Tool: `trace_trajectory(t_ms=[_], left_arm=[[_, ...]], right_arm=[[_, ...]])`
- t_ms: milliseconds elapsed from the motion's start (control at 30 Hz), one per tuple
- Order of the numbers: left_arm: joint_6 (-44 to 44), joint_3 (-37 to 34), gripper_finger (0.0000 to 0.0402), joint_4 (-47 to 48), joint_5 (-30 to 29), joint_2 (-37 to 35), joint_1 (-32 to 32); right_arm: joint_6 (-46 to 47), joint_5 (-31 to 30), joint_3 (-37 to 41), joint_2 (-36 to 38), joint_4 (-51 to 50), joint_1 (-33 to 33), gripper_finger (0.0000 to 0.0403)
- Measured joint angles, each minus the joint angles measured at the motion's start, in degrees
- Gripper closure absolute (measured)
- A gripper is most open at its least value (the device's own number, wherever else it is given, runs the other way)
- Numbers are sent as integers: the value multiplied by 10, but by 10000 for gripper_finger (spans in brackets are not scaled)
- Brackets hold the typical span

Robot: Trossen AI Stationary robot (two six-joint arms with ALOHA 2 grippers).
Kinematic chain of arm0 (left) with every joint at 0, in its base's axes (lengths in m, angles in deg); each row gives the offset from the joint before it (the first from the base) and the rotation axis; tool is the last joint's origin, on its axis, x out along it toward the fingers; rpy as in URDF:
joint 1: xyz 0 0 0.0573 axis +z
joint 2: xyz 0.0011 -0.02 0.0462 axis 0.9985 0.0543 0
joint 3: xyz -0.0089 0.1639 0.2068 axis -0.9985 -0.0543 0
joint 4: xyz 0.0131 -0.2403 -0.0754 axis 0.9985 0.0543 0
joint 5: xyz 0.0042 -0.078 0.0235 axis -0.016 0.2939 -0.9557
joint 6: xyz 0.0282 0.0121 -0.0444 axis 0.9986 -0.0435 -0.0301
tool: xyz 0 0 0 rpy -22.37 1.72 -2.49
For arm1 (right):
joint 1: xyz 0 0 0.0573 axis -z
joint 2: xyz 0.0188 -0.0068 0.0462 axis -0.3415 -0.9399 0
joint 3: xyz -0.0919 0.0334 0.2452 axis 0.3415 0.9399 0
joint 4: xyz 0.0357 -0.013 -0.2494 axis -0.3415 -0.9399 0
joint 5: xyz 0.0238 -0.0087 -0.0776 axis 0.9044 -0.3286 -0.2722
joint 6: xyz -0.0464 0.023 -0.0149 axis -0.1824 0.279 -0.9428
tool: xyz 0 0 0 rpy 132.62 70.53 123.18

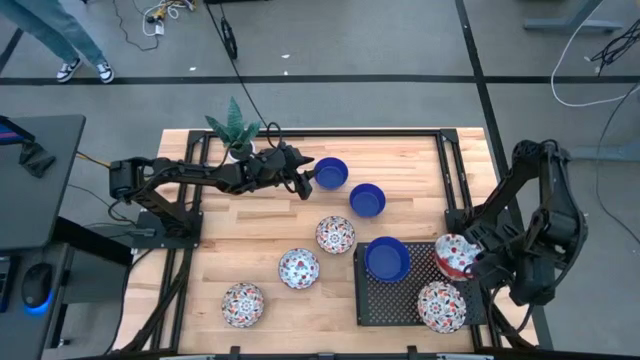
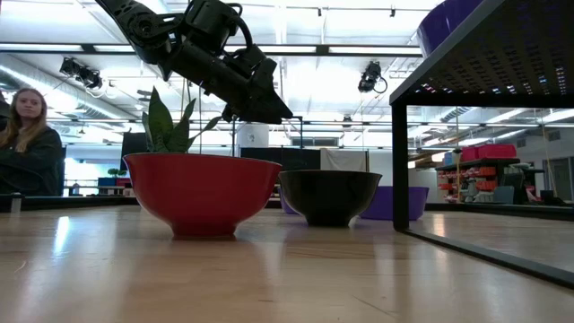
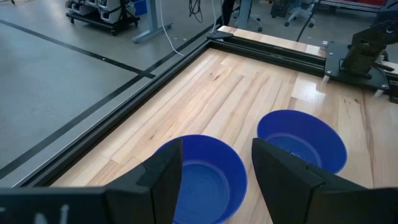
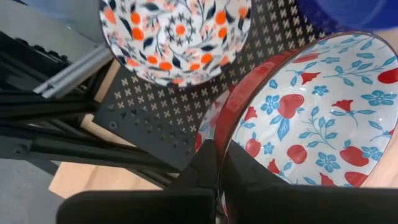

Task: Pick & Place Mini bowls
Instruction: Stack the top red patterned bowl on the red patterned bowl on the shelf

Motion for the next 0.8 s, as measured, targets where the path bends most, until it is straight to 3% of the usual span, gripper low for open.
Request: trace_trajectory(t_ms=[300,800], left_arm=[[1,0,204,0,0,0,0],[1,0,204,0,2,0,0]], right_arm=[[17,-17,32,2,1,-10,403],[31,15,91,2,1,-22,403]])
